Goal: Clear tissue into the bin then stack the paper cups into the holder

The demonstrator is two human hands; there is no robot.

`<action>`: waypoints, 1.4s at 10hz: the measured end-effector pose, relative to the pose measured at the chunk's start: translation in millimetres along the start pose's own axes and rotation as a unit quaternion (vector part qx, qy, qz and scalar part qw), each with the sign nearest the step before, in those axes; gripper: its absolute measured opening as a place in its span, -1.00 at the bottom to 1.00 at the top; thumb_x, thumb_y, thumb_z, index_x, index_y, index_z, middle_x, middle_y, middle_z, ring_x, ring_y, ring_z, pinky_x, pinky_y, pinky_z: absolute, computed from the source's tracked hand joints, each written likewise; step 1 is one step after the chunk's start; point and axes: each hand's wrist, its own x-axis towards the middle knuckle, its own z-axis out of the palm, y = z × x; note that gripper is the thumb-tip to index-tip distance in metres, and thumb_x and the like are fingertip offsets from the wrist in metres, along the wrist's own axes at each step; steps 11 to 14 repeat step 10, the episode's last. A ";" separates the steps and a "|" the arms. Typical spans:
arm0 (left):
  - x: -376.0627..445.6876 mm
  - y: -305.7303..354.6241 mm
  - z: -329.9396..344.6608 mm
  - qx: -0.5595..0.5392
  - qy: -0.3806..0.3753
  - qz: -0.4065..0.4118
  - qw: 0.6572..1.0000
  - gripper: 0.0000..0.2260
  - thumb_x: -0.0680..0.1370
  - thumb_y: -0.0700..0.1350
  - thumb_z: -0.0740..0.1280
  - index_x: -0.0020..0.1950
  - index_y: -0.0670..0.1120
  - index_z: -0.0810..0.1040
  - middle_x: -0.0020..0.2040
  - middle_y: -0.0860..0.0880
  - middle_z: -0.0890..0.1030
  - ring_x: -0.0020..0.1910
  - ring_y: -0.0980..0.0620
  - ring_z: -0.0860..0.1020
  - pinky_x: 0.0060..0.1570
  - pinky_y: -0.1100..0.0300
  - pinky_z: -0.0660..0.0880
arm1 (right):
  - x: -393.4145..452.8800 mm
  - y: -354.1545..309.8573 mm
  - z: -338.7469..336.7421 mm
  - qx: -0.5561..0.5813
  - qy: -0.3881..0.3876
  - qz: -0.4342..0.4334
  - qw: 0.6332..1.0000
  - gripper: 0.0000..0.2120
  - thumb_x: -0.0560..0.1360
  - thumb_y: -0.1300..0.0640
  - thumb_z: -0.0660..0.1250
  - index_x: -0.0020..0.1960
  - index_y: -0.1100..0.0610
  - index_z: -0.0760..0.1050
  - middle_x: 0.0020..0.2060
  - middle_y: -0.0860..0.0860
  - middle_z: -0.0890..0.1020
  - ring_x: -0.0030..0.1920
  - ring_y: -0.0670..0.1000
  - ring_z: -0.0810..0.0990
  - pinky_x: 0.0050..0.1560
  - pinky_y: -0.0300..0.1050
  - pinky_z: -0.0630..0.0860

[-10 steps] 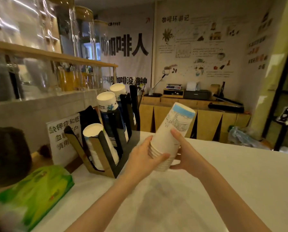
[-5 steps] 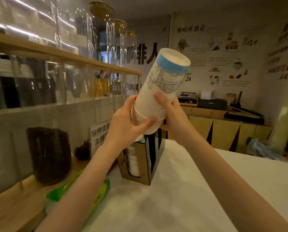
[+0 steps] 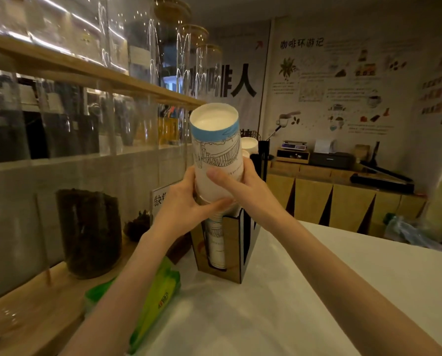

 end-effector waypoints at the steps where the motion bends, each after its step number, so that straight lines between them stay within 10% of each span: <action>1: -2.7 -9.8 3.1 0.020 -0.030 -0.039 0.999 -0.30 0.24 0.26 0.42 0.29 0.11 0.25 0.18 0.10 0.51 0.12 0.09 0.50 0.06 0.11 0.54 | 0.0 12.0 2.6 0.018 -0.018 0.040 0.999 -0.45 0.39 -0.09 0.34 0.31 -0.07 0.22 0.01 -0.27 0.49 0.04 -0.24 0.50 -0.11 -0.37 0.44; 5: 4.9 -7.2 16.5 0.026 0.022 -0.060 0.998 -0.40 0.30 0.07 0.48 0.27 0.02 0.35 0.13 0.08 0.51 0.07 0.17 0.42 -0.03 0.30 0.37 | -22.1 72.4 4.5 0.082 -0.037 0.257 0.962 -0.39 0.52 -0.25 -0.24 0.49 -0.03 0.05 0.48 0.02 0.24 0.49 0.06 0.16 0.44 0.04 0.11; 14: 26.4 14.2 3.5 0.059 -0.065 -0.150 0.985 -0.15 0.27 0.02 0.52 0.42 -0.02 0.12 0.37 -0.06 0.39 0.24 -0.01 0.40 0.12 0.10 0.39 | -22.4 72.5 -18.4 -0.026 -0.049 0.320 0.946 -0.43 0.56 -0.20 -0.12 0.47 0.06 0.13 0.47 0.05 0.25 0.48 0.08 0.19 0.45 0.00 0.09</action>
